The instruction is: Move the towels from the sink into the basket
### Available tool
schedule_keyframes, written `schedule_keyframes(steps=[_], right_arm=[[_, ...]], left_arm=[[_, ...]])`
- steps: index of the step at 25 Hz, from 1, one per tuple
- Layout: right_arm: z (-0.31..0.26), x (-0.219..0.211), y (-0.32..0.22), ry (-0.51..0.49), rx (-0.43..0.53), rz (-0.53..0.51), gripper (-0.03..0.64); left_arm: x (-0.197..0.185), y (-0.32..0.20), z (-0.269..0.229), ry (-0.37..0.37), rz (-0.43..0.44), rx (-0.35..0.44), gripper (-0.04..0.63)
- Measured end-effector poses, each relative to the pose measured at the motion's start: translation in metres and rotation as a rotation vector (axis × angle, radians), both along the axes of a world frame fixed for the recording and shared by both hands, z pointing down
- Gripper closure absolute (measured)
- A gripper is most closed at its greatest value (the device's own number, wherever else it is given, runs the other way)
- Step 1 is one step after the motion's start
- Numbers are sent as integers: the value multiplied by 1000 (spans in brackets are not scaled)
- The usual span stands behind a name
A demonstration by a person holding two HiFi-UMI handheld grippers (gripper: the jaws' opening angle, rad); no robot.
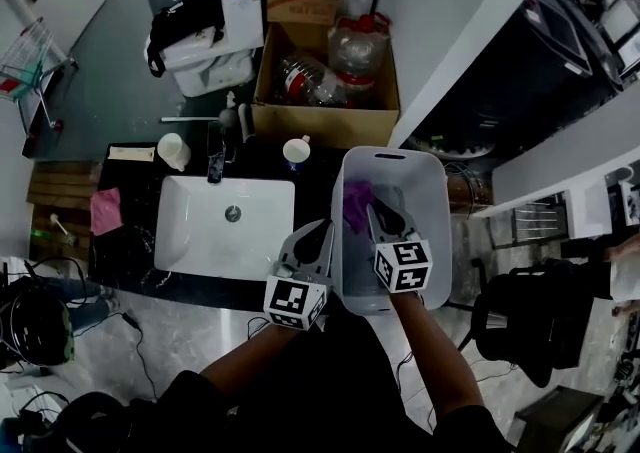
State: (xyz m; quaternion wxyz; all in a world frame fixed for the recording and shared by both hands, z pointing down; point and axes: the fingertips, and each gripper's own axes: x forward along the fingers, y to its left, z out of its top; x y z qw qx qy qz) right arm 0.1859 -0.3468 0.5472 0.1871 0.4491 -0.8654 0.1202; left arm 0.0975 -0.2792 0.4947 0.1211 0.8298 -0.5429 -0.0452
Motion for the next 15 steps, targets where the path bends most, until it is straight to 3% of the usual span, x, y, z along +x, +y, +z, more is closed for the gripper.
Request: schedule_keyframes(steps=[7, 15], right_arm=[[-51, 20, 39, -93, 118, 63, 586], [-90, 33, 108, -171, 198, 10, 594]], left_arm=[[8, 31, -12, -25, -11, 27, 592], [25, 73, -33, -31, -75, 70, 592]])
